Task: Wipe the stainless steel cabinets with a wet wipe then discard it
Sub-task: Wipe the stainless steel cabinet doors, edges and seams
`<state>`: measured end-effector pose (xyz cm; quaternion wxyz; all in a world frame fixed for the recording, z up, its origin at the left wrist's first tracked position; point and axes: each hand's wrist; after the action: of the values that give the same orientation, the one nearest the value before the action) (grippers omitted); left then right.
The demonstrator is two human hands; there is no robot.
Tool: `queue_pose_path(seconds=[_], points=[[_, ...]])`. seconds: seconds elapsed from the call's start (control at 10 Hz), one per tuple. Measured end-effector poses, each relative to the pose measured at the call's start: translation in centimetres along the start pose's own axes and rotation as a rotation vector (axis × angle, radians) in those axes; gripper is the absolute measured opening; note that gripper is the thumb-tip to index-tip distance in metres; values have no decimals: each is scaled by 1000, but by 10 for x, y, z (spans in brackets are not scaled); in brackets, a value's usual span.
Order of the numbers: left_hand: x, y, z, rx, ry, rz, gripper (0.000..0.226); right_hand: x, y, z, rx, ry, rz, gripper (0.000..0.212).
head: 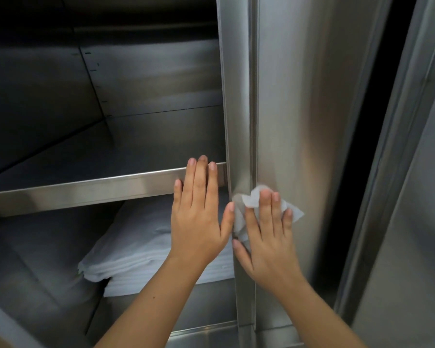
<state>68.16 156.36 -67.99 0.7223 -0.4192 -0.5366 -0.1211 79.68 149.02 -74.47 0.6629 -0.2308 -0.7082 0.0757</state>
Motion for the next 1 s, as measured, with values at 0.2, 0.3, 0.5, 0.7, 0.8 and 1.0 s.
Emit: queue_pose_path(seconds=[0.2, 0.3, 0.5, 0.7, 0.8, 1.0], points=[[1, -3, 0, -31, -8, -31, 57, 32, -1, -5, -22, 30, -82, 68], [1, -4, 1, -15, 7, -39, 56, 17, 7, 0, -38, 47, -92, 73], [-1, -3, -2, -55, -7, -47, 59, -25, 25, 7, -37, 52, -54, 70], [0, -2, -5, -49, -8, -56, 61, -63, 38, 15, -42, 65, -33, 66], [-1, 0, -6, -11, 2, -59, 62, -79, 45, 18, -52, 82, -21, 65], [-2, 1, -5, 22, 16, -66, 62, -115, 59, 26, -55, 125, 19, 61]])
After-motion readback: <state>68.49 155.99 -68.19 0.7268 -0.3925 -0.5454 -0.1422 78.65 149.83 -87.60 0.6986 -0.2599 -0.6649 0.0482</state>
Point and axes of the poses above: each hand's wrist, its own x-axis towards the middle knuckle, its own y-axis out of the palm, z = x × y, and after that the axes turned 3 degrees about x, right-handed
